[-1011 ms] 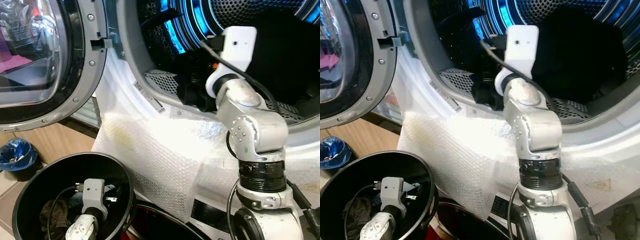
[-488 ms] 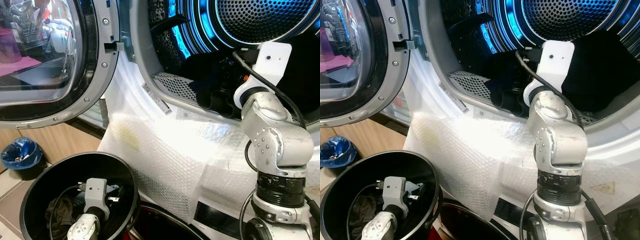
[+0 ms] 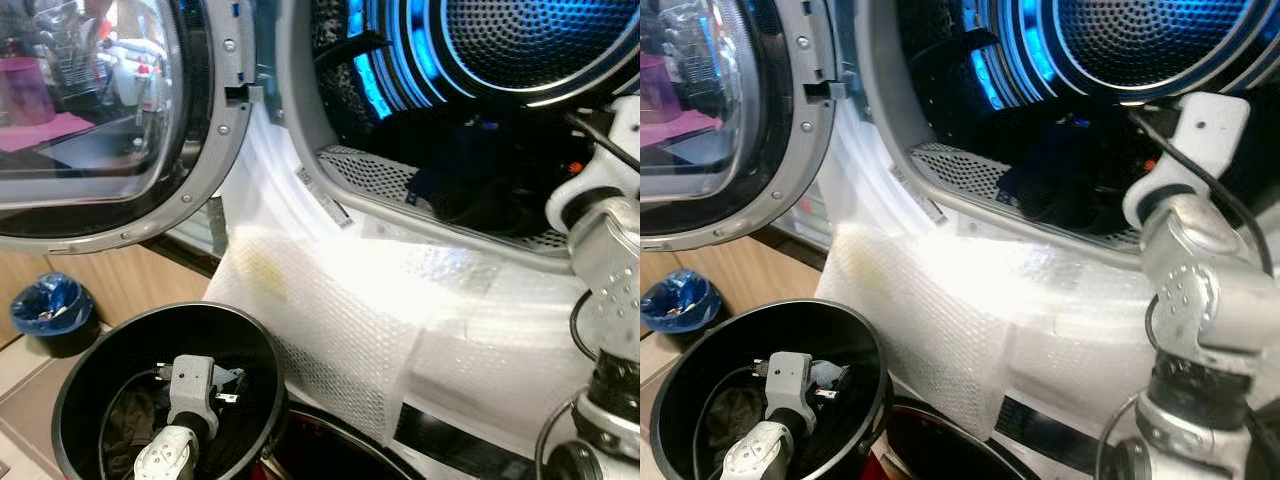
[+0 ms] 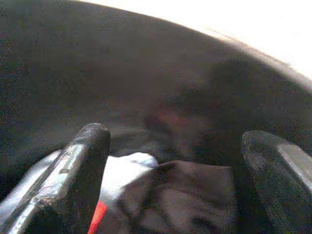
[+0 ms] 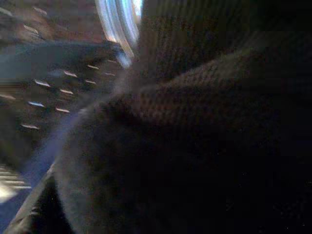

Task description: Clothes washing

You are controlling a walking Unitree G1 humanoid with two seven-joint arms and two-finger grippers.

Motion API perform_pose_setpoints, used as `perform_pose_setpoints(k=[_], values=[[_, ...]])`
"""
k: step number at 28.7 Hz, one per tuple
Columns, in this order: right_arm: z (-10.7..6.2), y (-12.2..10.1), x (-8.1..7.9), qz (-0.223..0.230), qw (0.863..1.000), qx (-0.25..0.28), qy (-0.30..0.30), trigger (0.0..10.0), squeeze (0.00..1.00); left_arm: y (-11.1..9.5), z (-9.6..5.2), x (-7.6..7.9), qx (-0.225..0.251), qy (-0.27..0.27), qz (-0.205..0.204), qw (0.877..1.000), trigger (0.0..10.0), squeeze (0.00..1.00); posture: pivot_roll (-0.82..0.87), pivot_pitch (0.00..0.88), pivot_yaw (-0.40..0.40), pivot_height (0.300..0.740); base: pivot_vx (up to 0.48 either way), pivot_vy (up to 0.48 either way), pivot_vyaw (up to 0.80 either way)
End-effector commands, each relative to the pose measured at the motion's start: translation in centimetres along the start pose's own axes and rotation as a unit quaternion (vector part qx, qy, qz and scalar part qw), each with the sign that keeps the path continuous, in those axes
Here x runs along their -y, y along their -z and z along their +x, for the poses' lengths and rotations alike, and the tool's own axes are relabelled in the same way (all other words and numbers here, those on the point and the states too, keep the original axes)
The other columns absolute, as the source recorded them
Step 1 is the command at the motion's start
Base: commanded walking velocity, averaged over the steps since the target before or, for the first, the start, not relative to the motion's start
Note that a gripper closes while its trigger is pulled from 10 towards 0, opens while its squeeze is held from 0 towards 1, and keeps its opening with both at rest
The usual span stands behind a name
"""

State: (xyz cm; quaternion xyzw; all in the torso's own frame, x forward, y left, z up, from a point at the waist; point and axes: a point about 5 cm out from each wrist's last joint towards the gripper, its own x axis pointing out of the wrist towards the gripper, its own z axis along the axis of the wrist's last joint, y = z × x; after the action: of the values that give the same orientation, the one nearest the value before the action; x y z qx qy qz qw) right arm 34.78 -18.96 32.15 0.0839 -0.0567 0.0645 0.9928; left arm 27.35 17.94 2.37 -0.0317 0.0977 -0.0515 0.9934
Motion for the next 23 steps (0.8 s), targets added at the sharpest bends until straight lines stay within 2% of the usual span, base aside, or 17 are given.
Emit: perform_pose_setpoints(k=[1,2,3,5,6,7,8,10,12,14,15,16,17,19,22,23], values=[[0.9,0.1,-0.7,0.013,0.999,-0.006,-0.030,10.0,0.00,0.4,0.0,0.4,-0.014,0.010,0.008,1.000,10.0,0.00,-0.15,0.064,-0.034,0.740,0.000,0.000,0.00],[2.1,-0.6,-1.5,0.019,0.999,0.009,-0.045,10.0,0.00,0.4,0.0,0.3,-0.012,0.007,0.007,1.000,10.0,0.00,-0.15,0.067,-0.037,0.740,0.000,0.000,0.00],[2.1,-0.6,-1.5,0.019,0.999,0.009,-0.045,10.0,0.00,0.4,0.0,0.3,-0.012,0.007,0.007,1.000,10.0,0.00,-0.15,0.067,-0.037,0.740,0.000,0.000,0.00],[3.4,-1.4,-1.2,0.003,0.999,0.021,0.030,10.0,0.00,0.4,-0.2,0.3,-0.012,0.006,0.008,1.000,10.0,0.00,-0.13,0.065,-0.042,0.740,0.000,0.000,0.00],[3.4,-1.4,-1.2,0.003,0.999,0.021,0.030,10.0,0.00,0.4,-0.2,0.3,-0.012,0.006,0.008,1.000,10.0,0.00,-0.13,0.065,-0.042,0.740,0.000,0.000,0.00],[3.6,-1.5,-0.9,-0.003,0.998,0.021,0.055,10.0,0.00,0.4,-0.3,0.2,-0.011,0.005,0.008,1.000,10.0,0.00,-0.13,0.065,-0.044,0.740,0.000,0.000,0.00],[3.5,-2.3,-0.5,0.017,0.994,0.040,0.100,10.0,0.00,0.4,-0.4,0.1,-0.009,-0.001,0.007,1.000,10.0,0.00,-0.11,0.067,-0.050,0.740,0.000,0.000,0.00],[3.2,-2.7,-0.5,0.024,0.993,0.048,0.107,10.0,0.00,0.5,-0.5,0.1,-0.008,-0.003,0.006,1.000,10.0,0.00,-0.11,0.067,-0.050,0.740,0.000,0.000,0.00],[1.5,-2.8,-2.0,0.024,0.994,0.065,0.088,10.0,0.00,0.7,-0.8,-0.1,-0.009,-0.005,0.005,1.000,10.0,0.00,-0.13,0.072,-0.051,0.740,0.000,0.000,0.00],[0.6,-2.4,-2.9,0.027,0.995,0.066,0.065,10.0,0.00,0.8,-0.9,0.0,-0.012,-0.005,0.005,1.000,10.0,0.00,-0.13,0.072,-0.051,0.740,0.000,0.000,0.00],[-0.2,-2.1,-4.2,0.026,0.997,0.069,0.027,10.0,0.00,0.9,-0.9,0.0,-0.015,-0.001,0.007,1.000,10.0,0.00,-0.14,0.073,-0.045,0.740,0.000,0.000,0.00],[-1.0,-2.4,-5.4,0.038,0.995,0.090,0.001,10.0,0.00,0.9,-0.8,0.2,-0.016,0.003,0.010,1.000,10.0,0.00,-0.15,0.072,-0.043,0.740,0.000,0.000,0.00],[-1.1,-2.5,-5.6,0.042,0.995,0.095,-0.003,10.0,0.00,0.9,-0.7,0.2,-0.016,0.004,0.011,1.000,10.0,0.00,-0.15,0.072,-0.043,0.740,0.000,0.000,0.00],[-2.0,-2.5,-7.1,0.068,0.992,0.099,-0.029,10.0,0.00,0.6,-0.5,0.3,-0.012,0.004,0.008,1.000,10.0,0.00,-0.15,0.071,-0.041,0.740,0.000,0.000,0.00],[-2.6,-1.8,-8.1,0.074,0.993,0.086,-0.037,10.0,0.00,0.4,-0.3,0.4,-0.010,0.005,0.007,1.000,10.0,0.00,-0.16,0.068,-0.039,0.740,0.000,0.000,0.00],[-2.7,-1.4,-7.9,0.057,0.995,0.081,-0.016,10.0,0.00,0.4,-0.2,0.5,-0.010,0.007,0.006,1.000,10.0,0.00,-0.16,0.068,-0.039,0.740,0.000,0.000,0.00]])
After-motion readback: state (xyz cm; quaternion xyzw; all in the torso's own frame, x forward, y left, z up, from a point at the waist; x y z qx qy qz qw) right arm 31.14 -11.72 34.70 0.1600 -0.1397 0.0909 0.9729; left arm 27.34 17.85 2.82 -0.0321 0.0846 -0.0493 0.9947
